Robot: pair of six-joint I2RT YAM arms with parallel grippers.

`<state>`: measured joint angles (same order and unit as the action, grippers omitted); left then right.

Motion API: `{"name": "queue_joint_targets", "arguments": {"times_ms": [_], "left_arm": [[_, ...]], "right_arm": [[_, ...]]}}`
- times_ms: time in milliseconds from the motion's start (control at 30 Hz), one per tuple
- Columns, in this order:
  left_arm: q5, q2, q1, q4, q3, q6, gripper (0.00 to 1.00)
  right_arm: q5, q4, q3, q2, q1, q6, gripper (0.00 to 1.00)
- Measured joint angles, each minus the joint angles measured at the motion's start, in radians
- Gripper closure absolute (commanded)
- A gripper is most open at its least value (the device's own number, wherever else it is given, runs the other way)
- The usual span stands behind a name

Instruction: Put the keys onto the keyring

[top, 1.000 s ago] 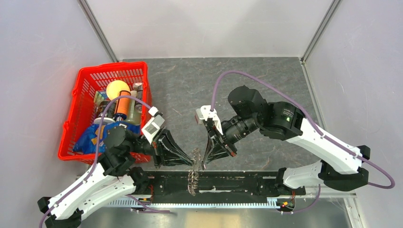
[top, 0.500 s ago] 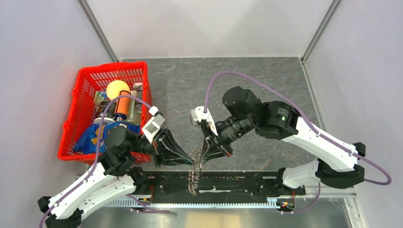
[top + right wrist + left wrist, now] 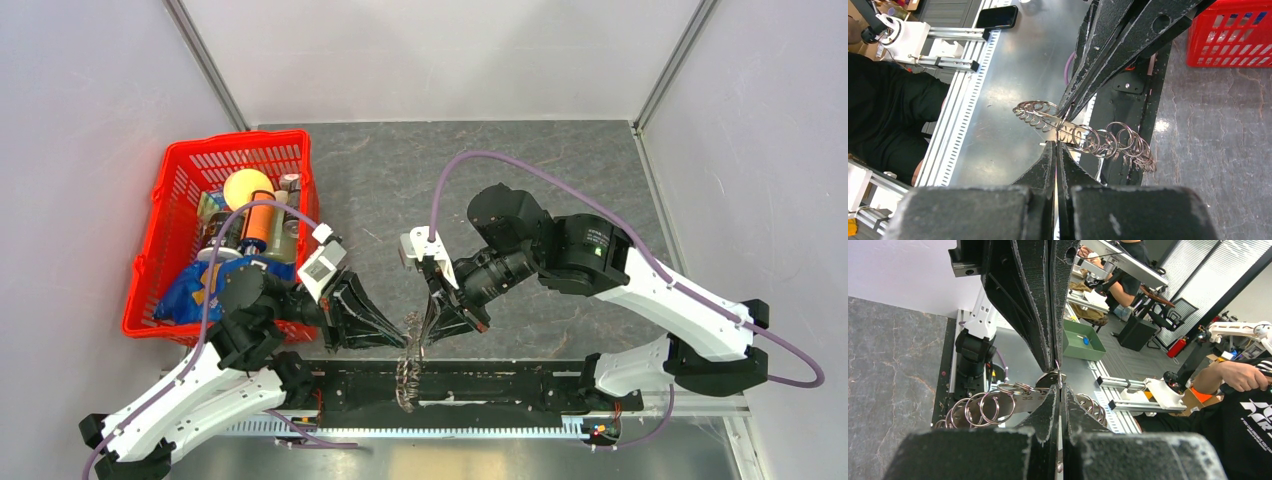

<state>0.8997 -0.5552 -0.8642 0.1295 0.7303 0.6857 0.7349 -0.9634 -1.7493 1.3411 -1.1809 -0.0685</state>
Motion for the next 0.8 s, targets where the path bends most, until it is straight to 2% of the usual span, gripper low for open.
{"name": "queue_joint_targets", "arguments": {"times_ms": [800], "left_arm": [[0.0,0.0,0.0,-0.001,0.0,0.003,0.98]], "right_arm": [[-0.029,-0.006,-0.03,0.006,-0.015,0.006,1.0]]}}
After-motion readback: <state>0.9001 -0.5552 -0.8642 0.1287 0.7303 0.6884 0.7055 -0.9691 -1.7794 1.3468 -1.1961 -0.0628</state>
